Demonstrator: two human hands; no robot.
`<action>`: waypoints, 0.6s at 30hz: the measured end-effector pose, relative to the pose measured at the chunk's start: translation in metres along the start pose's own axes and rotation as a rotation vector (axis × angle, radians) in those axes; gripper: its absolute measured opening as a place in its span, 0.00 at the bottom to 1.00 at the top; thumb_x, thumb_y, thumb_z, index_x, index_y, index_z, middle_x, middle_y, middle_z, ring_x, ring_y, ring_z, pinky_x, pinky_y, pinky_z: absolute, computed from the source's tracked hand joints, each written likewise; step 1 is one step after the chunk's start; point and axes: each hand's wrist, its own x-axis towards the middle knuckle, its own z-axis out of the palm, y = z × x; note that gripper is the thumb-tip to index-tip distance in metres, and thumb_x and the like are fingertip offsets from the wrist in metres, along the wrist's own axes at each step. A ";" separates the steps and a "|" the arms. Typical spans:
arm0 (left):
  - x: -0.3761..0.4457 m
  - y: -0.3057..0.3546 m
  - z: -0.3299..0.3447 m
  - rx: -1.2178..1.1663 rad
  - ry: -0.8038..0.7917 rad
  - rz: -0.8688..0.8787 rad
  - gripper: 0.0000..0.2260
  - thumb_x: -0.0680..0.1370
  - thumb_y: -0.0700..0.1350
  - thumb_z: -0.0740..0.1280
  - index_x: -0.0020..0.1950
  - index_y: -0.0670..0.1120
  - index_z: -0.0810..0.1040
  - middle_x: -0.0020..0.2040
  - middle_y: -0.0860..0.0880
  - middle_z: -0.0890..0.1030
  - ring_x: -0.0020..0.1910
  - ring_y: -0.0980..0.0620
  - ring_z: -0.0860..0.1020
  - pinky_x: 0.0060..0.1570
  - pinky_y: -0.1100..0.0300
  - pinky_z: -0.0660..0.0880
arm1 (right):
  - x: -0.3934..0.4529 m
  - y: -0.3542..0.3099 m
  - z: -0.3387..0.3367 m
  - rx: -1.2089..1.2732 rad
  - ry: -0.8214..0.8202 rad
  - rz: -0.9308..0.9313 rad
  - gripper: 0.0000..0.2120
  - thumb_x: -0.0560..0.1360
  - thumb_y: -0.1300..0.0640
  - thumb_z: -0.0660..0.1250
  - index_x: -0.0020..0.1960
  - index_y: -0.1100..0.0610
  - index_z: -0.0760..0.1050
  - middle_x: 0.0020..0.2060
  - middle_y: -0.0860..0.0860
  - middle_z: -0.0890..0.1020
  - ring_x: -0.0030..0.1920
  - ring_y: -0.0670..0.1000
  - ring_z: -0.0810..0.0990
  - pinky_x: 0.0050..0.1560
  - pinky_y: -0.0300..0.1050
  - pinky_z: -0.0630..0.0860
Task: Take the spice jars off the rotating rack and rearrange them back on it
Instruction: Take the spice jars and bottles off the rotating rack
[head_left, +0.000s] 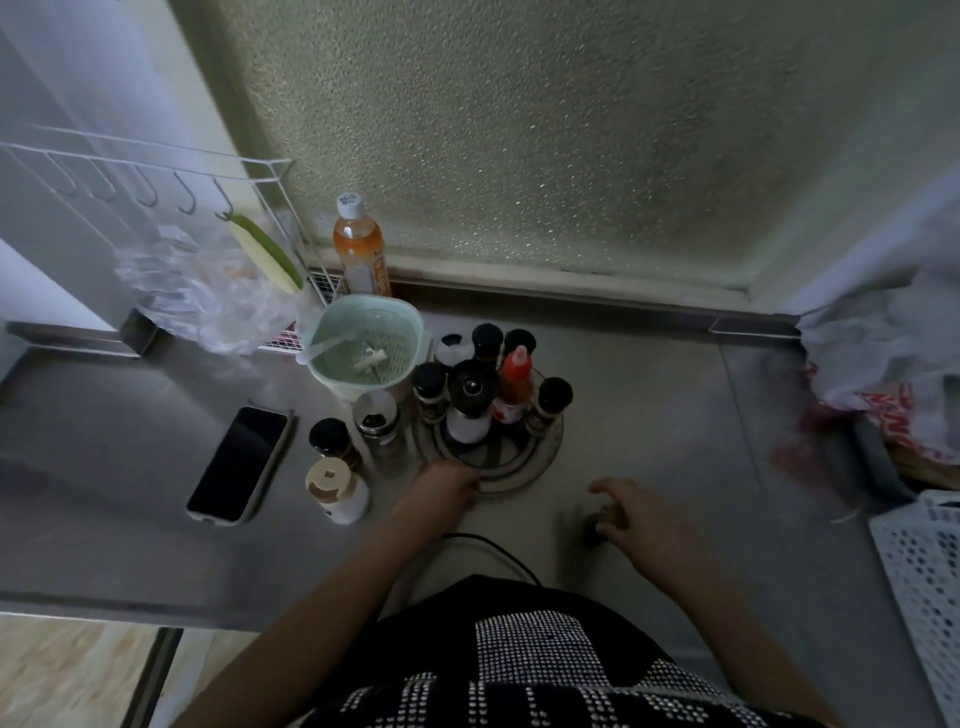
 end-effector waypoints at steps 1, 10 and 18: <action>0.003 0.001 -0.001 -0.001 0.002 -0.001 0.05 0.72 0.40 0.65 0.44 0.41 0.80 0.46 0.41 0.83 0.47 0.43 0.79 0.48 0.53 0.76 | 0.003 0.001 0.005 0.036 0.021 0.008 0.15 0.72 0.61 0.69 0.58 0.54 0.75 0.50 0.54 0.81 0.50 0.53 0.78 0.49 0.39 0.70; -0.004 -0.005 0.003 0.112 0.074 -0.016 0.06 0.76 0.43 0.62 0.48 0.42 0.76 0.50 0.39 0.78 0.54 0.41 0.72 0.52 0.52 0.68 | 0.012 -0.055 -0.032 0.265 0.301 -0.168 0.15 0.69 0.57 0.73 0.52 0.58 0.72 0.43 0.52 0.78 0.42 0.53 0.77 0.43 0.44 0.72; -0.007 -0.003 0.001 0.129 0.087 -0.053 0.07 0.77 0.43 0.61 0.47 0.41 0.76 0.50 0.39 0.78 0.54 0.41 0.73 0.51 0.52 0.69 | 0.069 -0.109 -0.019 0.141 0.240 -0.328 0.13 0.70 0.60 0.71 0.51 0.59 0.71 0.48 0.56 0.79 0.48 0.56 0.78 0.46 0.46 0.71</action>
